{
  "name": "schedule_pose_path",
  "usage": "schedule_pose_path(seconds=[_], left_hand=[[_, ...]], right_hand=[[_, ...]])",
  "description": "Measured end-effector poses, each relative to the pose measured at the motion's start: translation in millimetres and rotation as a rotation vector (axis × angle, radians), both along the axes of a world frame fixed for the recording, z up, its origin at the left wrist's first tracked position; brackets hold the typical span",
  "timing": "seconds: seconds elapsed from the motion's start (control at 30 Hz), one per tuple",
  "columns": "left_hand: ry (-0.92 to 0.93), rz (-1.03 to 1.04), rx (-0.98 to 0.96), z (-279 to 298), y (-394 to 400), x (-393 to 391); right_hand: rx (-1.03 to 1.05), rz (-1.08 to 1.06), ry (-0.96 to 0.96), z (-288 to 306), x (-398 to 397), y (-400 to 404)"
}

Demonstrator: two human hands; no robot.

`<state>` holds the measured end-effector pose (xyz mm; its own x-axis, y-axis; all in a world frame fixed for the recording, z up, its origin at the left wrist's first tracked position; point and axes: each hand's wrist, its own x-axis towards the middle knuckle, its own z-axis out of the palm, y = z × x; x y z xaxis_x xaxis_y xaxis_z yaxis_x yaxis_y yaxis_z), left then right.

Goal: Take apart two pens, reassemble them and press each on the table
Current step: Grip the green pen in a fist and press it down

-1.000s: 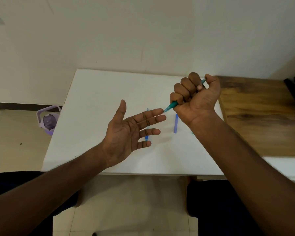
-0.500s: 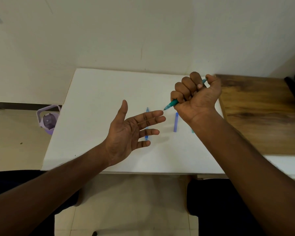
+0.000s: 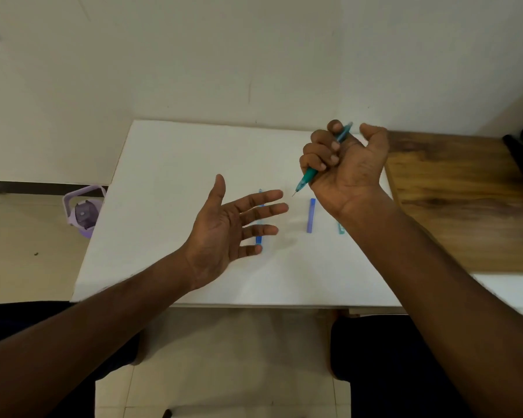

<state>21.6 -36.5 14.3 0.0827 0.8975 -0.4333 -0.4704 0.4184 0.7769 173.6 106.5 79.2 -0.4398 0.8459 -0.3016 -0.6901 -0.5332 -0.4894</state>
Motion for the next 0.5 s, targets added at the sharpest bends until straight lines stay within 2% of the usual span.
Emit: schedule_pose_path(seconds=[0.07, 0.13, 0.2, 0.27, 0.33, 0.43, 0.5], left_hand=[[0.325, 0.043, -0.030, -3, 4, -8], [0.747, 0.023, 0.018, -7, 6, -22], [1.156, -0.077, 0.093, -12, 8, -39], [1.438, -0.176, 0.121, -14, 8, -49], [1.554, -0.229, 0.134, -15, 9, -51], [1.622, -0.346, 0.094, -12, 13, -51], [1.661, -0.442, 0.026, -7, 17, -55]], right_hand=[[-0.042, 0.033, -0.171, 1, -1, 7], [-0.043, 0.121, -0.431, -2, 1, 12], [-0.001, 0.215, -0.673, -8, 1, 12], [0.051, 0.276, -0.823, -16, -1, 11], [0.110, 0.303, -0.942, -25, -3, 12], [0.355, 0.376, -1.215, -36, -3, 12], [0.476, 0.395, -1.331, -43, -2, 11]])
